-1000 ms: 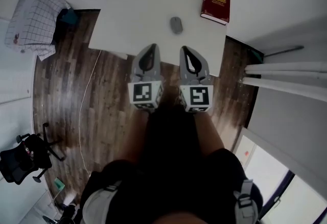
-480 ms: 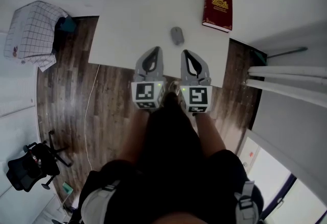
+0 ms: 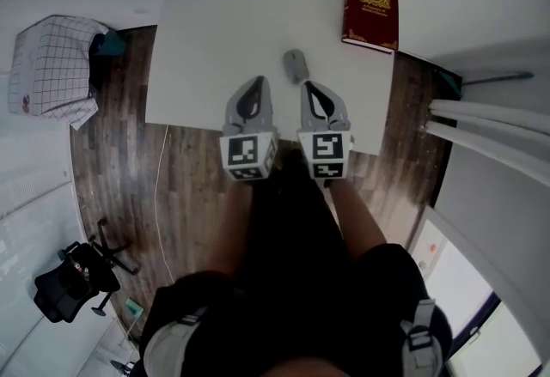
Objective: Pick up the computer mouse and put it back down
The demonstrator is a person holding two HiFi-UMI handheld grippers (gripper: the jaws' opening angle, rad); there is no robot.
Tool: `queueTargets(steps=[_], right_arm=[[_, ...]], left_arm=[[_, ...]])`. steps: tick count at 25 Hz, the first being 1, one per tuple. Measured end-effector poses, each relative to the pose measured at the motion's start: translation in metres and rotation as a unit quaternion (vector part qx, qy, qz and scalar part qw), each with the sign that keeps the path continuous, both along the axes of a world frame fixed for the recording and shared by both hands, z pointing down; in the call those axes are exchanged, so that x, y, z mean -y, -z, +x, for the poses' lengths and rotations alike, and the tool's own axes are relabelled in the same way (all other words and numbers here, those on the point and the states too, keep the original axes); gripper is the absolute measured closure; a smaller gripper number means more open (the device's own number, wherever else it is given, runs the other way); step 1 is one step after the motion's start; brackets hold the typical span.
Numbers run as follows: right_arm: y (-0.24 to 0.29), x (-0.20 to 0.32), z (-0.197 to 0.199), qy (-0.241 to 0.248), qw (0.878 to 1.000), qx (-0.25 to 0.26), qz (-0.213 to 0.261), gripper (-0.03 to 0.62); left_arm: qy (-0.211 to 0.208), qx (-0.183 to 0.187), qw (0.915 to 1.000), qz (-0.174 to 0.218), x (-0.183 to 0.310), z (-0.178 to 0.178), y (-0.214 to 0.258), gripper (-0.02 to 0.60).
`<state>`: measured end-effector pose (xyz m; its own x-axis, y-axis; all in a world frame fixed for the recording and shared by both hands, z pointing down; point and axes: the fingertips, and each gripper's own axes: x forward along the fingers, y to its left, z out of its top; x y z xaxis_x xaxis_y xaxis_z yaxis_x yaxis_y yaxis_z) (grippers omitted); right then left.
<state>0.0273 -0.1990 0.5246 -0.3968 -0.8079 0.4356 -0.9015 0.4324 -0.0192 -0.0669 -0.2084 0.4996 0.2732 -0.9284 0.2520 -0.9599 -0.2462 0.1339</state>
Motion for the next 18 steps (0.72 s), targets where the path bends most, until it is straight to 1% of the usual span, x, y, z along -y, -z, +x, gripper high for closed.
queueTargets(steps=[2,5,7,10,11,15,17,18], right_arm=[[-0.014,0.005,0.000,-0.004,1.000,-0.004,-0.019,0.580],[-0.035,0.013,-0.003,-0.004,0.999,-0.007,-0.049,0.571],[-0.046,0.020,-0.004,-0.006,0.998,-0.003,-0.067,0.534],[-0.065,0.032,-0.004,-0.010,0.995,0.000,-0.102,0.442],[-0.073,0.036,-0.004,-0.010,0.993,-0.003,-0.115,0.424],[-0.102,0.047,-0.006,-0.005,0.986,-0.022,-0.167,0.416],[-0.118,0.051,-0.005,-0.003,0.979,-0.016,-0.201,0.414],[-0.126,0.054,-0.004,-0.002,0.976,-0.014,-0.217,0.404]], left_arm=[[-0.004,-0.004,0.9999,-0.011,0.005,-0.003,-0.010,0.580],[-0.020,-0.010,0.9995,-0.024,0.012,-0.004,-0.021,0.580],[-0.030,-0.012,0.9990,-0.030,0.017,-0.005,-0.026,0.580],[-0.044,-0.017,0.9979,-0.045,0.023,-0.006,-0.039,0.580],[-0.049,-0.018,0.9973,-0.051,0.026,-0.006,-0.044,0.580],[-0.060,-0.021,0.9952,-0.074,0.031,-0.007,-0.064,0.580],[-0.066,-0.020,0.9943,-0.081,0.033,-0.006,-0.070,0.580],[-0.069,-0.020,0.9938,-0.085,0.034,-0.006,-0.073,0.580]])
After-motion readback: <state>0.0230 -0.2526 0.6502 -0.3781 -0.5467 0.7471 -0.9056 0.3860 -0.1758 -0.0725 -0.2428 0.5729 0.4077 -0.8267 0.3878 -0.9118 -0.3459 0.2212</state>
